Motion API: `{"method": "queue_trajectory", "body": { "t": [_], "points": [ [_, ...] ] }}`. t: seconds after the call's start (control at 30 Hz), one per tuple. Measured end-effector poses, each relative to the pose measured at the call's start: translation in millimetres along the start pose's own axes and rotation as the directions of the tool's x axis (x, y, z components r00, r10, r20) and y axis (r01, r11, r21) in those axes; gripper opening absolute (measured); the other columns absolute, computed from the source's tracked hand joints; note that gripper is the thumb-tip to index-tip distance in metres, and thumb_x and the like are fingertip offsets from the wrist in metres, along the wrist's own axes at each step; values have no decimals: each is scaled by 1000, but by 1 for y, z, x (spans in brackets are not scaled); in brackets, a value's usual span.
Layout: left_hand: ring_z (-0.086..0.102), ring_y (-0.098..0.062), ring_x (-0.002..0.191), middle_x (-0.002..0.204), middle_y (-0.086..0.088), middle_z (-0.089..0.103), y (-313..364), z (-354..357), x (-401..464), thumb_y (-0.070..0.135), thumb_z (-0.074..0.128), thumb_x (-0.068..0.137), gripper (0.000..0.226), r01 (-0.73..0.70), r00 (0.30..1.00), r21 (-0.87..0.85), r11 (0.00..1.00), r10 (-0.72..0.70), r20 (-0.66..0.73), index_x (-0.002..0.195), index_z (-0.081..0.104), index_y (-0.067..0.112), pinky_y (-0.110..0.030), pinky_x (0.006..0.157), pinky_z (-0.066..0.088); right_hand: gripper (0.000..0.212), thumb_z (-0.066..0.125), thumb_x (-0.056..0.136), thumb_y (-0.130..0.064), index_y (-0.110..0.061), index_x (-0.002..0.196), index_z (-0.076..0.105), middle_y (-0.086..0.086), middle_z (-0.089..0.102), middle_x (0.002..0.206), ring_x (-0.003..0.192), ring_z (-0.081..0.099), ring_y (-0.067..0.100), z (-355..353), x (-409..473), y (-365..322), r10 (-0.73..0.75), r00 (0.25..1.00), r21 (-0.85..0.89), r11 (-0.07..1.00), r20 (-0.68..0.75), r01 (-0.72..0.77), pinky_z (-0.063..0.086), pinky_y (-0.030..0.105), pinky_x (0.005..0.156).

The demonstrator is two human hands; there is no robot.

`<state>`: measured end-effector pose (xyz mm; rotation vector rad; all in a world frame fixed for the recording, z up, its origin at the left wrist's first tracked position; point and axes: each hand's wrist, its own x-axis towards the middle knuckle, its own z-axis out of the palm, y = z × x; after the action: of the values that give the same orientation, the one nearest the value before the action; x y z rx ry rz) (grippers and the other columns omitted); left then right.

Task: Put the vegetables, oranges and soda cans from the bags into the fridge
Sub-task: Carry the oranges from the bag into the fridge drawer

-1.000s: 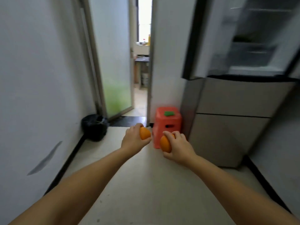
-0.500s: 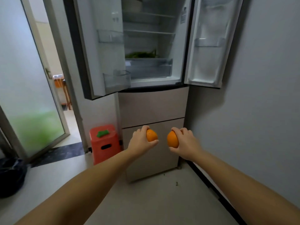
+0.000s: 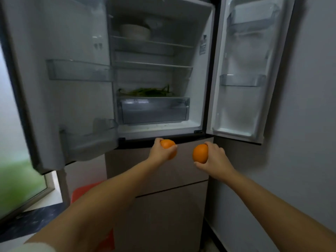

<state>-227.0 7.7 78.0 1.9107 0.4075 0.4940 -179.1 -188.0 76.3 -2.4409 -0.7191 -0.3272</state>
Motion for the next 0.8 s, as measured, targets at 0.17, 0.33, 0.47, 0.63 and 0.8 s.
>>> {"method": "queue_trajectory", "body": {
  "t": [0.17,0.33,0.47,0.63,0.8],
  "points": [
    [49,-24,103,126,-8,44,18,22,98,41,65,84,63,72,996,-185,980,-81,-42,133,34,15,-37,83,47,66,76,72,-39,-26,124,37,4,44,124,114,48,26,3,101,32,58,998,310,948,32,-65,49,45,92],
    [50,-28,108,134,-12,41,19,21,188,49,63,83,72,173,967,-458,872,-238,-87,139,31,18,-37,81,49,65,68,83,-37,-20,135,33,4,46,122,106,50,21,29,205,34,117,981,665,721,156,-192,44,36,86],
    [49,-27,106,133,-12,40,17,13,246,42,65,85,71,151,948,-638,755,-294,-124,140,31,13,-37,85,47,58,61,89,-29,-11,137,36,7,45,126,105,51,22,50,282,36,59,951,889,342,304,-305,43,37,86],
    [55,-23,88,104,-9,52,9,-5,303,38,65,85,52,109,939,-729,676,-310,-147,126,44,13,-34,70,48,57,64,87,-27,-15,134,36,12,41,127,102,52,25,77,369,21,35,900,901,-28,434,-434,45,31,66],
    [55,-20,84,98,-6,54,6,-29,360,37,63,87,37,53,940,-779,625,-295,-172,118,50,20,-29,65,46,37,63,88,-29,-20,118,44,9,47,107,90,51,23,106,433,-3,-2,891,860,-260,454,-439,42,30,64]
  ]
}}
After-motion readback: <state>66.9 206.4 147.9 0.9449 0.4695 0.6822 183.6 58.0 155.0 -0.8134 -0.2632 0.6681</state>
